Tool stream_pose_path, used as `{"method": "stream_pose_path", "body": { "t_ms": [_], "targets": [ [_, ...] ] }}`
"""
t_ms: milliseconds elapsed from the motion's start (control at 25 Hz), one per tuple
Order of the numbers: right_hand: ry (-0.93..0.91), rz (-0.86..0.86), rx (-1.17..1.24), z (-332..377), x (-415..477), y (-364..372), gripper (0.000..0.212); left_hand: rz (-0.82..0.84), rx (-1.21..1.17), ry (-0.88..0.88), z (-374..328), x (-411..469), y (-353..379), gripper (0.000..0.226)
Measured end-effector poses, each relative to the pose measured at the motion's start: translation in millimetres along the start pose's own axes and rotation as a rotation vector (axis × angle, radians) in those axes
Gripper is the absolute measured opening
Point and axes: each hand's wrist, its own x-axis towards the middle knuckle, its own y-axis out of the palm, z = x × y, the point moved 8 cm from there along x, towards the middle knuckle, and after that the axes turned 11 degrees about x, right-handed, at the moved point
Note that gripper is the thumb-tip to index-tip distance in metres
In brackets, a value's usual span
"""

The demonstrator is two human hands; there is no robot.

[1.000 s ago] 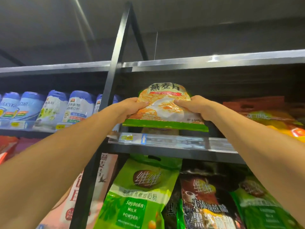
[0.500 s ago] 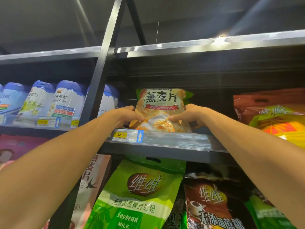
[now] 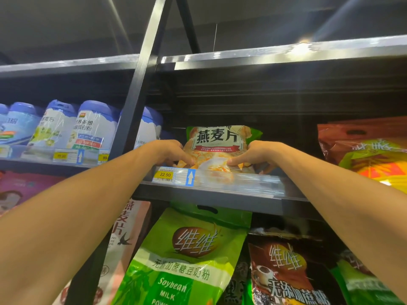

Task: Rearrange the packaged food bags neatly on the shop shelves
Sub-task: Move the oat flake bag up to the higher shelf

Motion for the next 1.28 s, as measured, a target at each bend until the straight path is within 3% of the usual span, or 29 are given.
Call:
{"method": "stream_pose_path", "body": {
  "t_ms": [80,200,320,400,680,960,1280],
  "targets": [
    [-0.02,-0.035,-0.033,1.1,-2.4,-4.3,0.079,-0.071,0.095,0.008,-5.4,-9.0,-7.7,0.055],
    [-0.152,-0.159,-0.149,14.9,-10.2,-17.8,0.086,-0.299,0.277,0.095,-17.4,-26.9,-26.7,0.082],
    [-0.285,-0.365,-0.433,32.0,-34.1,-35.2,0.094,-0.592,0.66,0.287,-41.4,-58.3,-41.9,0.084],
    [-0.375,-0.446,-0.604,43.7,-53.1,-39.1,0.097,-0.698,0.806,0.386,-52.4,-75.2,-44.6,0.085],
    [-0.46,-0.468,-0.721,61.7,-107.6,-39.3,0.095,-0.764,0.888,0.454,-55.0,-133.9,-45.1,0.084],
    [-0.437,-0.477,-0.679,62.9,-173.4,-28.9,0.092,-0.708,0.865,0.465,-37.4,-199.3,-32.0,0.081],
    [-0.538,-0.545,-0.616,37.5,-277.9,13.0,0.069,-0.645,0.795,0.476,-11.7,-290.5,-12.6,0.078]
  ]
}}
